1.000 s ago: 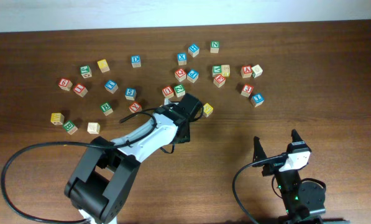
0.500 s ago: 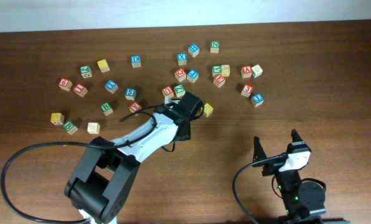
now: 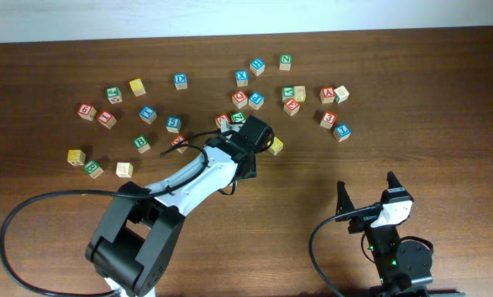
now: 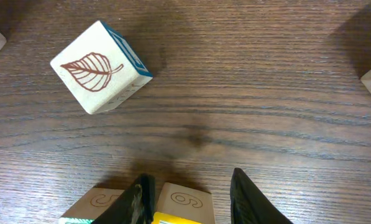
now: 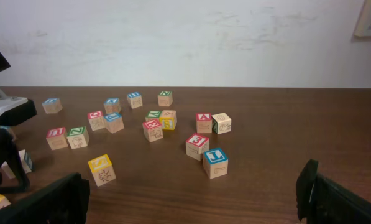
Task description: Spell out RSS
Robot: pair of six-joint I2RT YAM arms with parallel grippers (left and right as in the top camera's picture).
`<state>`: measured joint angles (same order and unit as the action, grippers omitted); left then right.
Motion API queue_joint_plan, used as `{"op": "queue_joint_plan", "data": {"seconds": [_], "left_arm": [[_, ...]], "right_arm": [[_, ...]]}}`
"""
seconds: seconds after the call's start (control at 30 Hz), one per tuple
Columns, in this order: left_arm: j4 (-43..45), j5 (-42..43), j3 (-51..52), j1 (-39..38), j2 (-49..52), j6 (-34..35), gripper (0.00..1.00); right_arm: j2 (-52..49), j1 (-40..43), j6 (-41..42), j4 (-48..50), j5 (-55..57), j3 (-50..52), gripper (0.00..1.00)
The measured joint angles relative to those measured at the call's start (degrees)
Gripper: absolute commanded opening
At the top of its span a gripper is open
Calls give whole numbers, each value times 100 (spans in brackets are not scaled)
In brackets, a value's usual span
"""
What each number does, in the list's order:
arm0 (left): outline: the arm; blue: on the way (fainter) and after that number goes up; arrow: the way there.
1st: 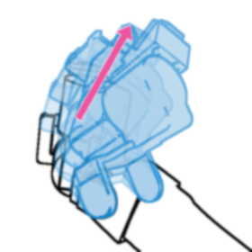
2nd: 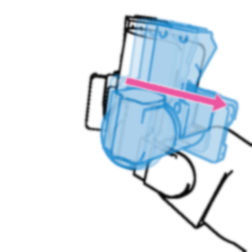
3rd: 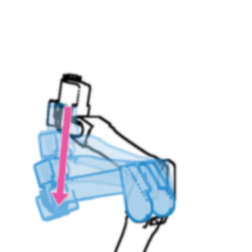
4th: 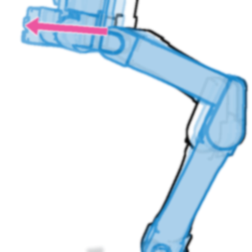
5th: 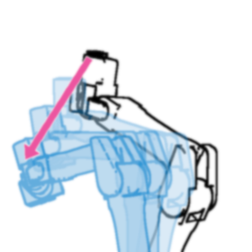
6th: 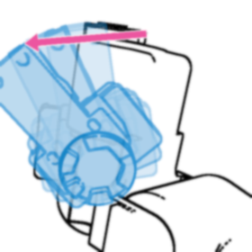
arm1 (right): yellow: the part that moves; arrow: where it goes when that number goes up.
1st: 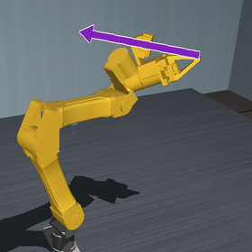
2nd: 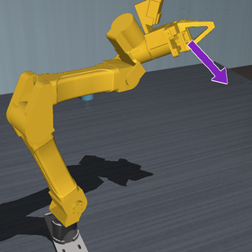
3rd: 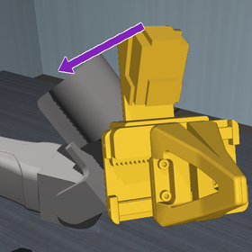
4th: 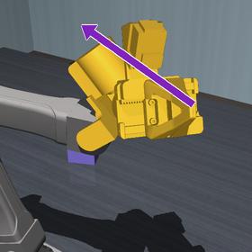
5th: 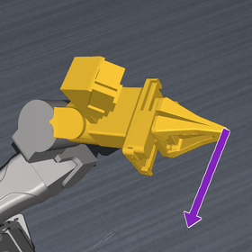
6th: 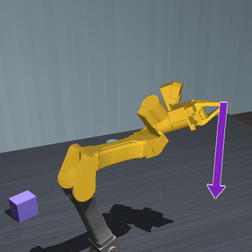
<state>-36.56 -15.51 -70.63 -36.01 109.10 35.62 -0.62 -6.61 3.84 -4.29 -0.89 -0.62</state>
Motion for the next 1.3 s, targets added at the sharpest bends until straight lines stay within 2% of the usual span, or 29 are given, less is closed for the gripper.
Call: {"op": "queue_joint_plan", "data": {"seconds": [0.43,0.83,0.9,0.97,1.07,1.2,1.3], "left_arm": [[-173,-46,0,0,0,-2,21],[-326,-61,0,0,0,-2,19],[-326,-72,0,0,0,-2,23],[-328,-140,-13,0,0,-4,35],[-369,-219,-186,0,0,-118,46],[-481,-273,-737,-4,2,-455,71],[-575,-273,-977,-24,2,-761,71]], "right_arm": [[0,0,0,0,0,0,98],[0,0,2,0,0,0,98],[0,0,0,0,0,0,98],[0,0,2,0,0,0,98],[0,0,2,0,0,0,98],[0,0,2,0,0,0,98],[0,0,0,0,0,0,98]]}}
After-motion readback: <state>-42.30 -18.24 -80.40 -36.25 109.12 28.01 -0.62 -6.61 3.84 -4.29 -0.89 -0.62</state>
